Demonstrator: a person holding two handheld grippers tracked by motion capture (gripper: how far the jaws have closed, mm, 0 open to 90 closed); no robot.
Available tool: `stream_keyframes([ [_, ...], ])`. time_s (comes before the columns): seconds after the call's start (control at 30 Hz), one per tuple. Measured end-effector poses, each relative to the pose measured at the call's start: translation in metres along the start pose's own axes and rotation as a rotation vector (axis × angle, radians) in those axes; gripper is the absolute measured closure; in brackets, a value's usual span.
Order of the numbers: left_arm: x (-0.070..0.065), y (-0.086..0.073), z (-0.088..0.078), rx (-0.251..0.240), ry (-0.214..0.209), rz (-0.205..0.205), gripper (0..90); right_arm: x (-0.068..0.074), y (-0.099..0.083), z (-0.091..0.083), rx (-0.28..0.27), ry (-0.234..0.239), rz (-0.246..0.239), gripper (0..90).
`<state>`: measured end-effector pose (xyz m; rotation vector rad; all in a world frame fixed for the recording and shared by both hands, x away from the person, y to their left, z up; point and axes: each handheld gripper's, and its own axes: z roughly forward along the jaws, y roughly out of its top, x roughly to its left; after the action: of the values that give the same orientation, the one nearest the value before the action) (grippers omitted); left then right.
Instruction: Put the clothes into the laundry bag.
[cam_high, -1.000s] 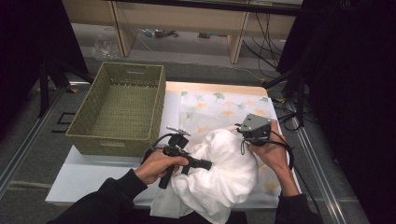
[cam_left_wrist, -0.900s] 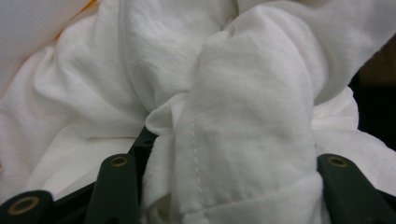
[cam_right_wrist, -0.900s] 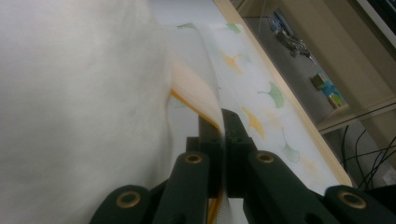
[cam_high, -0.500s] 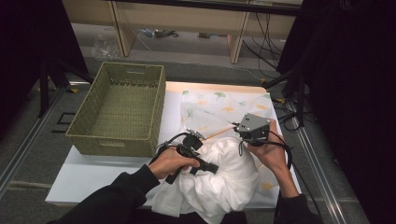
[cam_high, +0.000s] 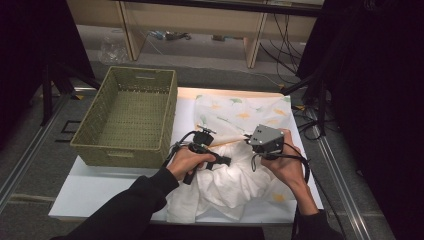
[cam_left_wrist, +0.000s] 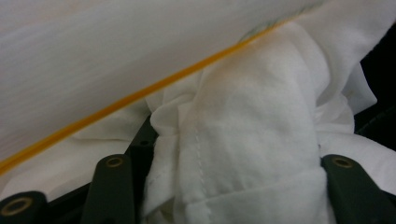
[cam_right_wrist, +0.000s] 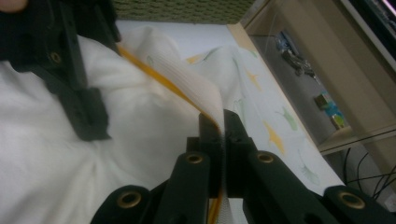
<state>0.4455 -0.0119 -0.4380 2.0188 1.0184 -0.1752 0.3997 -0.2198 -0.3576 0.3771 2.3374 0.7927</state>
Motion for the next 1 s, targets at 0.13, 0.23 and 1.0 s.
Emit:
stream_keyframes([
  [0.13,-0.003,0.002,0.003,-0.018,0.009,0.02,31.2,0.003,-0.002,0.003,0.027,0.006,0.015,89.6],
  [0.23,-0.004,0.004,-0.007,-0.047,-0.019,0.01,22.9,0.003,-0.006,0.003,0.029,0.016,0.03,89.6],
  [1.0,0.001,-0.074,-0.069,-0.032,0.108,0.208,16.0,0.003,-0.009,0.003,0.038,0.009,0.031,89.5],
])
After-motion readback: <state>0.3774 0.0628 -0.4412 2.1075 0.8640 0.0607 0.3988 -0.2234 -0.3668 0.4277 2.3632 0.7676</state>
